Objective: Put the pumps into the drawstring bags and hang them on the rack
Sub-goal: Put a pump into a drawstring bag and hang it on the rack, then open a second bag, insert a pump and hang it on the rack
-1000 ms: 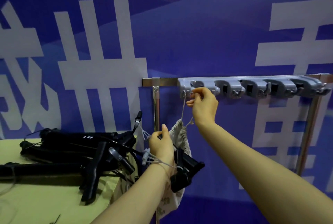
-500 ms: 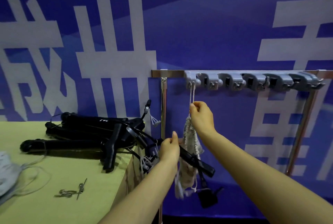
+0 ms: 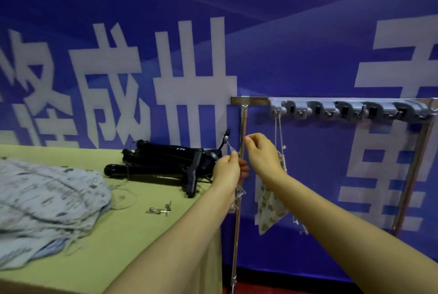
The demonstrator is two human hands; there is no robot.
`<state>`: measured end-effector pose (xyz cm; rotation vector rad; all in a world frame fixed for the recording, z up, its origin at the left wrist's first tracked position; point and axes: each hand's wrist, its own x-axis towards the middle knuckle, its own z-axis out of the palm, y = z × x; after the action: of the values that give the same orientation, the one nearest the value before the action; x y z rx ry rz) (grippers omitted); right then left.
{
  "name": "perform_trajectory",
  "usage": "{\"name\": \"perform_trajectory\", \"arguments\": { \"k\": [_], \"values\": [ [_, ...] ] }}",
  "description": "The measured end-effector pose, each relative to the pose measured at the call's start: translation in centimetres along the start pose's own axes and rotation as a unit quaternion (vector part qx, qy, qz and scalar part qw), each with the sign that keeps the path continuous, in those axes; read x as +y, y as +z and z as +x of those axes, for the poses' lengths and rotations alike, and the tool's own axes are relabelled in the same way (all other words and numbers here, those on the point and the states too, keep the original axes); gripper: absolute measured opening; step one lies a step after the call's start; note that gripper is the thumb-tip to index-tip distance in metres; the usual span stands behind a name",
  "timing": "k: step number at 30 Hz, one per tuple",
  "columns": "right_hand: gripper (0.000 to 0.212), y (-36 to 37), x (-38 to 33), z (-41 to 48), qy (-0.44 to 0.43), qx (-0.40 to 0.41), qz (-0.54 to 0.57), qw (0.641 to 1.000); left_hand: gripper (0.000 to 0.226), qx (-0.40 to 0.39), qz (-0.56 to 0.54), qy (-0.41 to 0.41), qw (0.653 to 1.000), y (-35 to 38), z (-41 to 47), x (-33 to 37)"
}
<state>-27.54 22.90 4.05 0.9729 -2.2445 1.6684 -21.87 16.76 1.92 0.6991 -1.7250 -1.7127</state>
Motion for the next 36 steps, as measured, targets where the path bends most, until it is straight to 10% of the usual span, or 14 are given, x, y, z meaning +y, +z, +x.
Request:
{"name": "perform_trajectory", "arguments": {
  "k": [13, 28, 36],
  "values": [
    [0.016, 11.3, -5.0, -9.0, -0.093, -0.180, -0.082, 0.976, 0.033, 0.181, 0.121, 0.018, 0.976, -17.9, -5.0, -2.6],
    [0.026, 19.1, -1.4, -9.5, -0.132, -0.210, -0.237, 0.939, 0.037, 0.308, 0.464, 0.031, 0.830, -28.8, -4.4, -6.0],
    [0.019, 21.4, -0.5, -8.8, -0.160, -0.211, -0.265, 0.927, 0.039, 0.308, 0.480, 0.047, 0.820, -29.8, -3.0, -7.6]
  ]
}}
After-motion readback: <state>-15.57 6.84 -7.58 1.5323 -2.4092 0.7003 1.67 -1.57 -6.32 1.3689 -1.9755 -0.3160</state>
